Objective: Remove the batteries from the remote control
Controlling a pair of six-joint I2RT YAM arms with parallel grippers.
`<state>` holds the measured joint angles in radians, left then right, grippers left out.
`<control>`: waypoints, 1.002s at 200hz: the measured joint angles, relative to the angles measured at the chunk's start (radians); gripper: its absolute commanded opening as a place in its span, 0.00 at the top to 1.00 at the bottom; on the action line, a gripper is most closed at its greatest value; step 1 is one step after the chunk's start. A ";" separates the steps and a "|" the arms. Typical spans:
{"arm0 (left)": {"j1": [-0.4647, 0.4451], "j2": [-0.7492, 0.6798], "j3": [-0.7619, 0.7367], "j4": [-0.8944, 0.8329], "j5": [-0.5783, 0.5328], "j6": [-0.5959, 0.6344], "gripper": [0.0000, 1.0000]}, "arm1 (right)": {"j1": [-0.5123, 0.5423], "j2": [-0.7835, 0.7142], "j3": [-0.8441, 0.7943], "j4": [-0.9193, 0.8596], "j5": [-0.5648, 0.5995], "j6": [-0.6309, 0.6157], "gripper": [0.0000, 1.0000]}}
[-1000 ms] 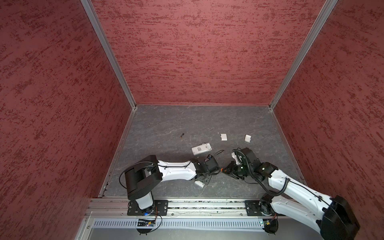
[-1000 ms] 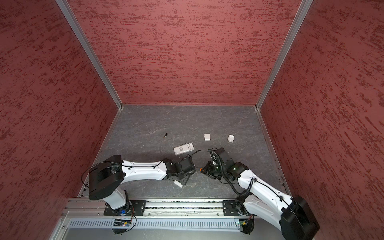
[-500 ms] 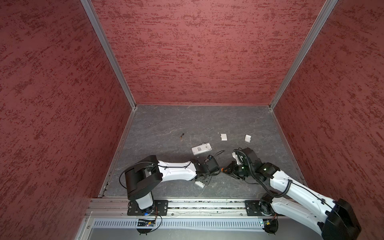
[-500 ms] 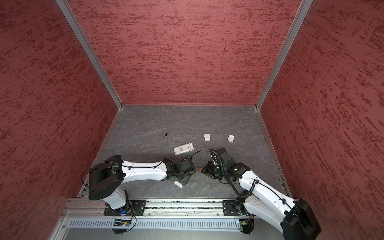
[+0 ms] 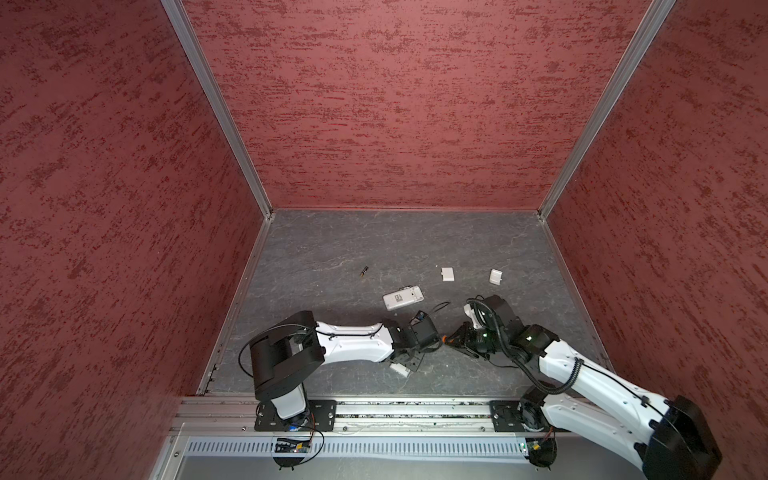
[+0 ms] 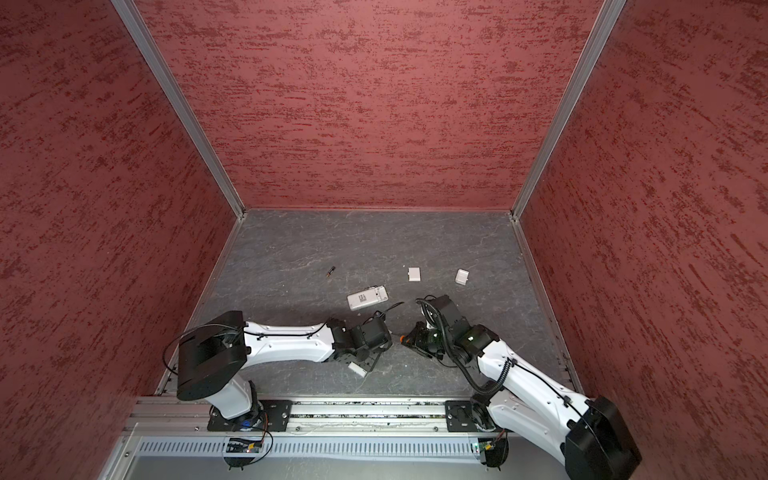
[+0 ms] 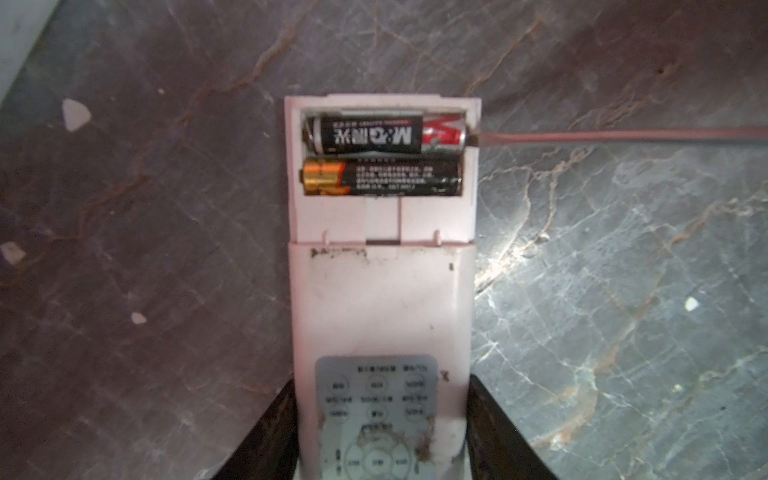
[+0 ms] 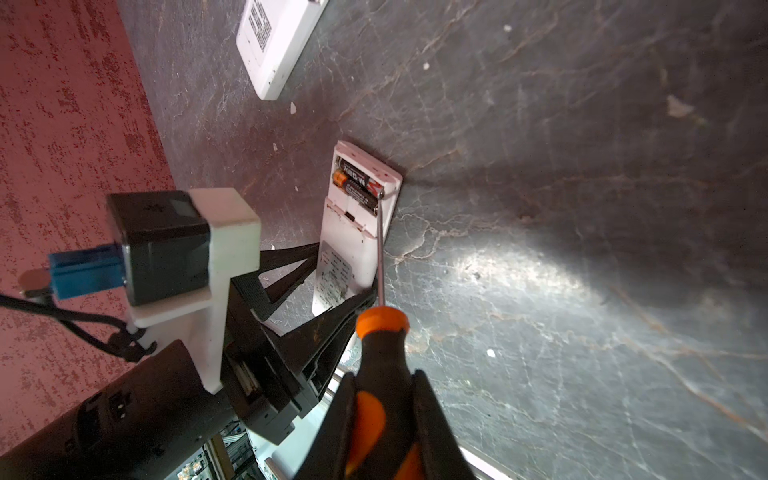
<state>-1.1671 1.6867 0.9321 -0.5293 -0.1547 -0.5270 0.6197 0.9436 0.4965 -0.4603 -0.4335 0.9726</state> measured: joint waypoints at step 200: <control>-0.003 0.003 0.000 0.005 -0.007 -0.031 0.60 | -0.006 0.021 -0.015 0.061 -0.035 0.023 1.00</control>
<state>-1.1702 1.6894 0.9325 -0.5247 -0.1619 -0.5575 0.6132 0.9642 0.4812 -0.3988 -0.4686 0.9958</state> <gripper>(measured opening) 0.574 0.214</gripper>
